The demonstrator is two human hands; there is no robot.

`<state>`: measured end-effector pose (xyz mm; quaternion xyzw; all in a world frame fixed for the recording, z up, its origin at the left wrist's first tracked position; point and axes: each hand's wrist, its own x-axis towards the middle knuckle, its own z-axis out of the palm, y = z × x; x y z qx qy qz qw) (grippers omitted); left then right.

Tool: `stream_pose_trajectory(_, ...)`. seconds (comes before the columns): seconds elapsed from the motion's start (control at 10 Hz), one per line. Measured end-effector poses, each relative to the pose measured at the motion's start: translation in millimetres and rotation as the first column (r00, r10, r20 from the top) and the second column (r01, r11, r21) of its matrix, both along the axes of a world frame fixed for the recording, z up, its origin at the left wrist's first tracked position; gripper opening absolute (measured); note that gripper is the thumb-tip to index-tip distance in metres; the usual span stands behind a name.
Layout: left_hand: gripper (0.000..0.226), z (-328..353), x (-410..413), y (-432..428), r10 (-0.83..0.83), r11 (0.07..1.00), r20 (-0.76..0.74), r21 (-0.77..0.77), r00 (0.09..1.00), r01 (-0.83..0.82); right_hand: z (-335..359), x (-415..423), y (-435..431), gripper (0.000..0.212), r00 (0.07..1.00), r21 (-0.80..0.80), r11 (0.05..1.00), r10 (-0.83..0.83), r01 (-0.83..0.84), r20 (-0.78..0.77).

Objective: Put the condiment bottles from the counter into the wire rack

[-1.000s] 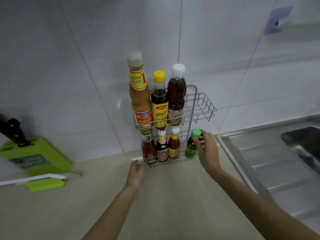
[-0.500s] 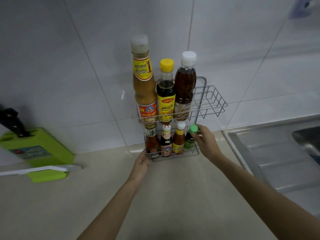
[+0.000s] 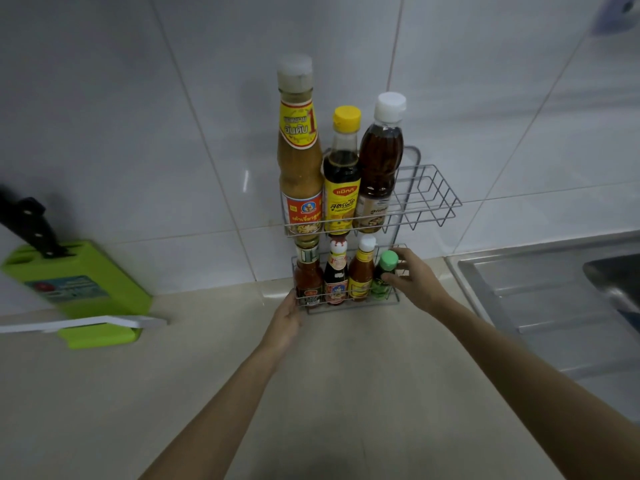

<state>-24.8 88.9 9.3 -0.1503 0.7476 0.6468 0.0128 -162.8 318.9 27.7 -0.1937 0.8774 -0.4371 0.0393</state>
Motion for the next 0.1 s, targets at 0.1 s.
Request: stream_pose_trajectory(0.1,0.071,0.6,-5.6,-2.1,-0.088,0.995,0.044,-0.036,0.995,0.089,-2.4,-0.8,-0.9,0.063,0.998,0.02,0.998,-0.055,0.055,-0.019)
